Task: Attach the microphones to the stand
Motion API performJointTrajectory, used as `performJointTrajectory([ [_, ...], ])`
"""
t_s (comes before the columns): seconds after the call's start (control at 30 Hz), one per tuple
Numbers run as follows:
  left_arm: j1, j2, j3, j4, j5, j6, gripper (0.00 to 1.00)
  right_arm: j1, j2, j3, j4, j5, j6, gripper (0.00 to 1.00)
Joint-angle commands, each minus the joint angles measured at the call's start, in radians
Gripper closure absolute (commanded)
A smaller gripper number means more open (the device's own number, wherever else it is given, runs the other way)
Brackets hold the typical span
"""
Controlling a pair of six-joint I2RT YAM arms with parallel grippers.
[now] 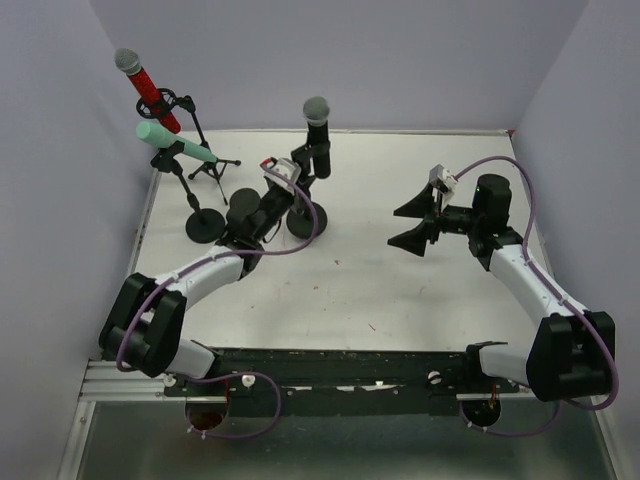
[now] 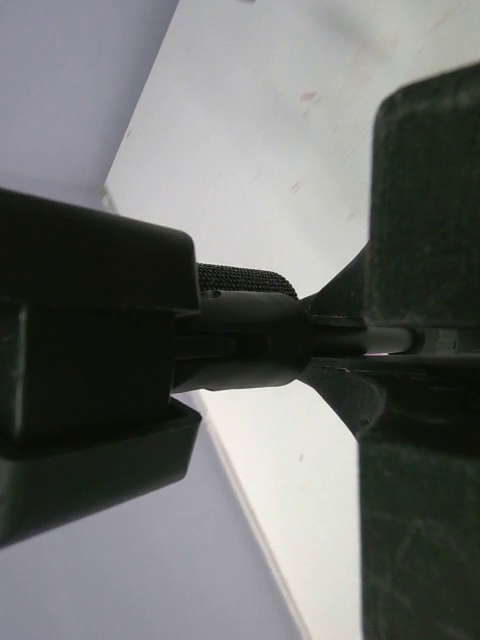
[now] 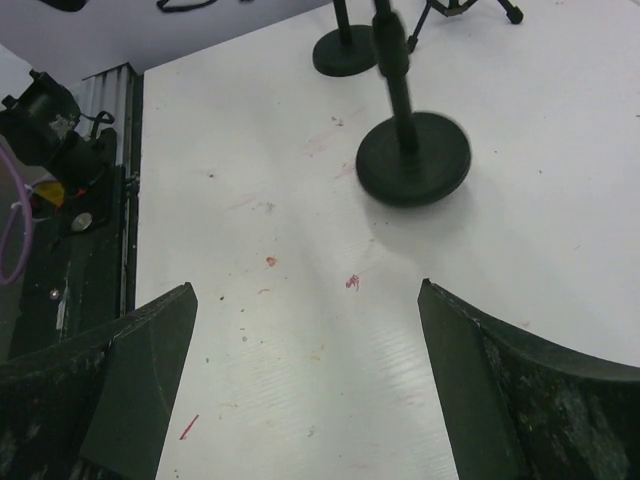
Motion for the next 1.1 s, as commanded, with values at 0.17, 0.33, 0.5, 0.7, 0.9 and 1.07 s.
performJointTrajectory([
  [0.17, 0.188, 0.208, 0.286, 0.115, -0.085, 0.035, 1.00, -0.007, 0.019, 0.024, -0.065, -0.004, -0.070, 0.00],
  [0.33, 0.251, 0.309, 0.389, 0.081, -0.076, 0.035, 1.00, -0.007, 0.037, 0.028, -0.075, -0.010, -0.075, 0.00],
  [0.5, 0.288, 0.378, 0.429, 0.055, -0.066, 0.063, 1.00, -0.007, 0.060, 0.044, -0.105, -0.011, -0.102, 0.00],
  [0.7, 0.314, 0.424, 0.435, 0.041, -0.046, 0.066, 1.00, -0.009, 0.067, 0.044, -0.111, -0.014, -0.108, 0.00],
  [0.9, 0.320, 0.410, 0.397, 0.061, -0.053, 0.046, 0.82, -0.007, 0.074, 0.042, -0.118, -0.013, -0.114, 0.00],
  [1.07, 0.327, 0.372, 0.326, 0.087, -0.056, 0.015, 0.55, -0.010, 0.071, 0.044, -0.125, -0.008, -0.122, 0.00],
])
